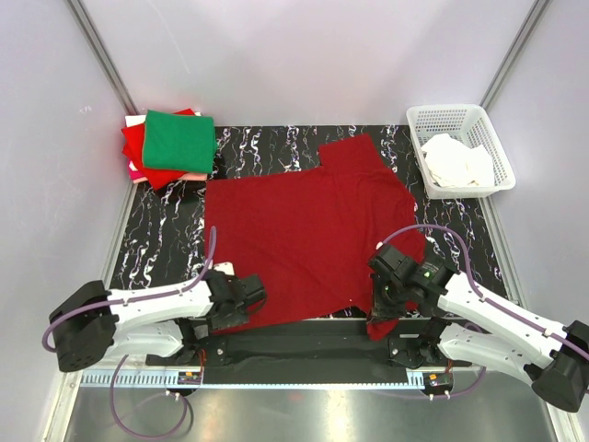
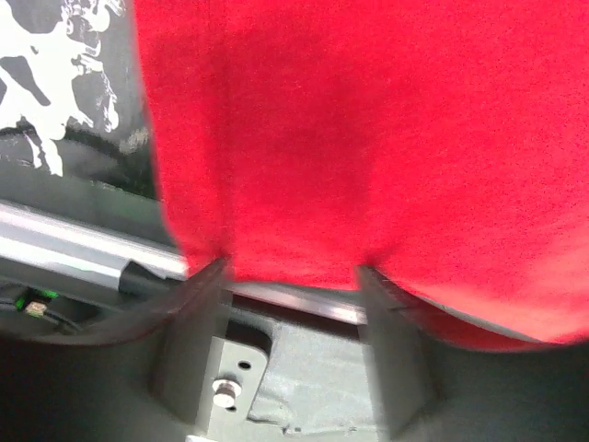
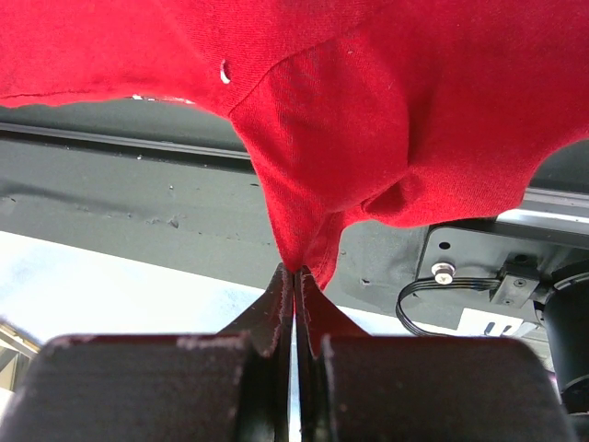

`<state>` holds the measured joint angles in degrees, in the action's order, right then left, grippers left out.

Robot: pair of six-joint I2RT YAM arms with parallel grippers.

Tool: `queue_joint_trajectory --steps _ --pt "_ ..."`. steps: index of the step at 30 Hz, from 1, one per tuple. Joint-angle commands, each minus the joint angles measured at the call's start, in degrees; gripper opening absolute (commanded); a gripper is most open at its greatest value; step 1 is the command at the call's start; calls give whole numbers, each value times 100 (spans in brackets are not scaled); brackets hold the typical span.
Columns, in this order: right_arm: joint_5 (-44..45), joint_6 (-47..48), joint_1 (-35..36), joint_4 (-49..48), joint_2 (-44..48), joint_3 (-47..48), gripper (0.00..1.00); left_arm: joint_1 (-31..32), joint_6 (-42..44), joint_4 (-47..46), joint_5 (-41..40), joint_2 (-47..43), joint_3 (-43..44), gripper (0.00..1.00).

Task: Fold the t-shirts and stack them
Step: Fold the tshirt

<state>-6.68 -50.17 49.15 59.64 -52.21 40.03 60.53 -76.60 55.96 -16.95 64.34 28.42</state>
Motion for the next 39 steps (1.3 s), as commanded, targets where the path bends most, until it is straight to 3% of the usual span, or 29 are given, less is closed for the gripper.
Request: queue_joint_trajectory --steps 1,10,21,26,30,36,37,38,39 --pt "88 25 42 -101 0 14 0 -24 -22 -182 -845 193 242 52" --pt "254 8 42 4 -9 83 0 -59 215 -157 -995 -253 330 0" --pt "1018 411 16 205 -922 1444 0 -190 785 705 -1144 -1301 1314 0" --pt "1731 1104 -203 531 -1792 2719 0 -1077 1699 513 -750 -1301 1605 0" --pt "1512 1930 -1158 321 -2512 3405 0 -2052 2569 -112 -20 -1108 1701 0" --pt "1476 2951 -1934 259 -4322 4705 0 -3336 3668 -410 701 191 2553 3" --pt "1459 3013 -2057 302 -4855 5090 0 -3685 3939 -489 780 655 2789 5" --pt "1459 3066 -2128 355 -5130 5294 0 -3837 4055 -638 911 894 2861 15" --pt "1450 3075 -2207 451 -5385 5470 6 -3986 4274 -718 1017 1166 2940 21"
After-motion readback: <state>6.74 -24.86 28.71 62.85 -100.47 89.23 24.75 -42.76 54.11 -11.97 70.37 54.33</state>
